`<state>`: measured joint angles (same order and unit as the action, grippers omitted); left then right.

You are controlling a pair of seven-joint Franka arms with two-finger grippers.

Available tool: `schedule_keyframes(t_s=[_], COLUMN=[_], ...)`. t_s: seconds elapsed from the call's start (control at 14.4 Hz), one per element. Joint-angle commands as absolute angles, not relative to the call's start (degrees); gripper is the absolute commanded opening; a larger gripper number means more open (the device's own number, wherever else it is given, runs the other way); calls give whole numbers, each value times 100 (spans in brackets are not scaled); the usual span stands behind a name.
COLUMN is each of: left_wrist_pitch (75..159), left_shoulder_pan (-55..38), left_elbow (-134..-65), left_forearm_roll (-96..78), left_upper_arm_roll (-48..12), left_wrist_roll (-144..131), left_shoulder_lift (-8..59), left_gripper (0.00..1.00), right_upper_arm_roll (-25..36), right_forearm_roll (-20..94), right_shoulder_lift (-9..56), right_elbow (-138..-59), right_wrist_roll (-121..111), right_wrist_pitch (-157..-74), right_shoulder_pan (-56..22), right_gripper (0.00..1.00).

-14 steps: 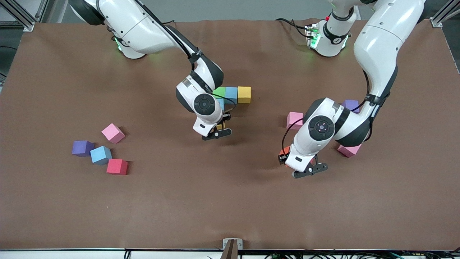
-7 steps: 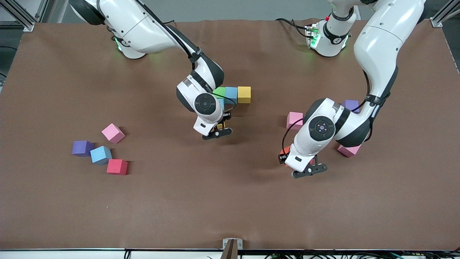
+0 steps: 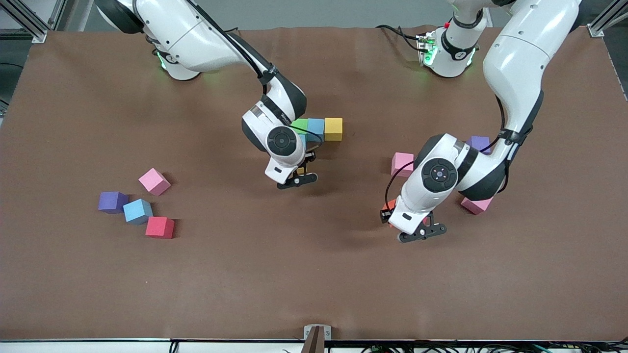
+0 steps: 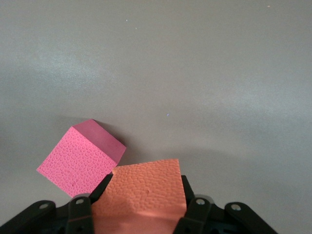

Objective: Arrange 11 blocks into digit 3
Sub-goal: 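Open the right gripper to release the yellow block, then lower orange beside yellow with the left gripper while the right gripper reaches red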

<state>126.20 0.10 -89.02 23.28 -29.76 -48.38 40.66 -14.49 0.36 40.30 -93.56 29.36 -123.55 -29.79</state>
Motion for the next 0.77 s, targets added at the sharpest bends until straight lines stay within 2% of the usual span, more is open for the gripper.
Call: schedule_keyframes(t_s=[0.0, 0.35, 0.7], left_wrist_pitch=[12568, 12568, 12603], left_shoulder_pan=[35, 26, -96], left_elbow=[-8877, -8877, -8947], left_forearm_roll=[2329, 2320, 2136], left_upper_arm_roll=[-2997, -2997, -2997], left_wrist_roll=[-4624, -4605, -5419], left_shoulder_lift=[4043, 4069, 4078], left_gripper=[23, 23, 23], right_upper_arm_roll=[-1406, -1406, -1327], right_forearm_roll=[123, 149, 193], right_shoulder_lift=[3841, 3797, 3306], right_elbow=[-9545, -9352, -9325], right_wrist_roll=[3242, 3252, 3656], right_wrist_pitch=[-12366, -12331, -12086], right_shoulder_pan=[-3032, -2953, -2532], right_gripper=[100, 100, 100])
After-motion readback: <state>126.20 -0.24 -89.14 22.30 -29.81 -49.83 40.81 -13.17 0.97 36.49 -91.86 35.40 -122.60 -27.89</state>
